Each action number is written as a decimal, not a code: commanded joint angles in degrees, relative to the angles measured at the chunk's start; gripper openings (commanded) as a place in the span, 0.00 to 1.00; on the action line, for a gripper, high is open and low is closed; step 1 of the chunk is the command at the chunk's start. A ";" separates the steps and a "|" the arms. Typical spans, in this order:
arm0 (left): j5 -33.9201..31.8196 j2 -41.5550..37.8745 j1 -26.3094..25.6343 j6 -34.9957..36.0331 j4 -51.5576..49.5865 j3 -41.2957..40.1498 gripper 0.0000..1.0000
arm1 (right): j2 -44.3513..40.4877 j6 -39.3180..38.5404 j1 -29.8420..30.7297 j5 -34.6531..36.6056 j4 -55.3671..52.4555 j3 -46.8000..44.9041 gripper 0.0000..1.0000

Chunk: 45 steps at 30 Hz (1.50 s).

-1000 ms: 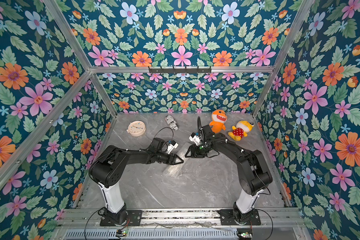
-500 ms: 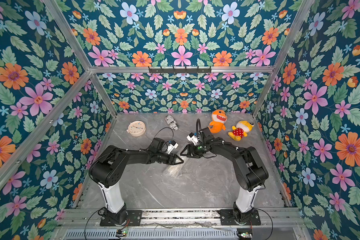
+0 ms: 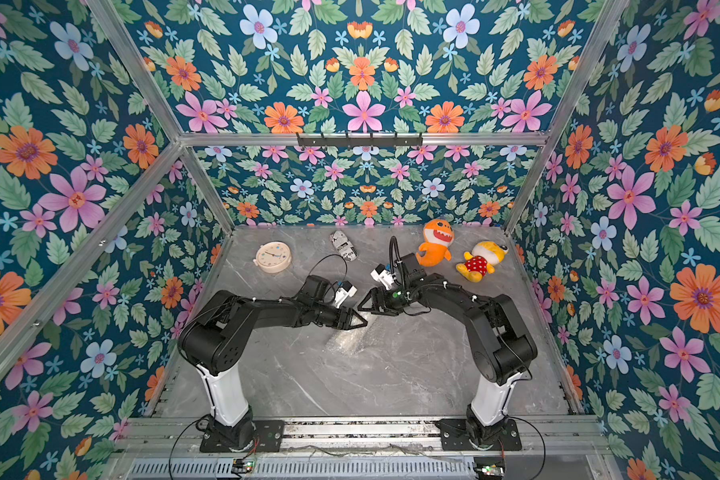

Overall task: Wrap vases in bubble wrap
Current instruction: Stick the tape on the bubble wrap.

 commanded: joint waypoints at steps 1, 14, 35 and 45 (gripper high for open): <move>-2.41 0.52 -0.14 0.32 -6.09 -0.31 0.00 | -0.37 -0.42 0.67 -0.77 0.08 0.66 0.68; -2.39 0.39 -0.17 0.17 -5.91 -0.42 0.00 | 2.52 -0.50 1.26 -0.87 -0.46 3.76 0.68; -1.96 0.61 -0.17 0.14 -5.41 -0.77 0.00 | 7.48 0.29 2.38 -0.63 0.07 8.16 0.68; -2.15 -0.01 -0.17 -0.01 -5.24 -1.55 0.00 | 7.84 0.87 2.34 0.49 0.65 6.71 0.68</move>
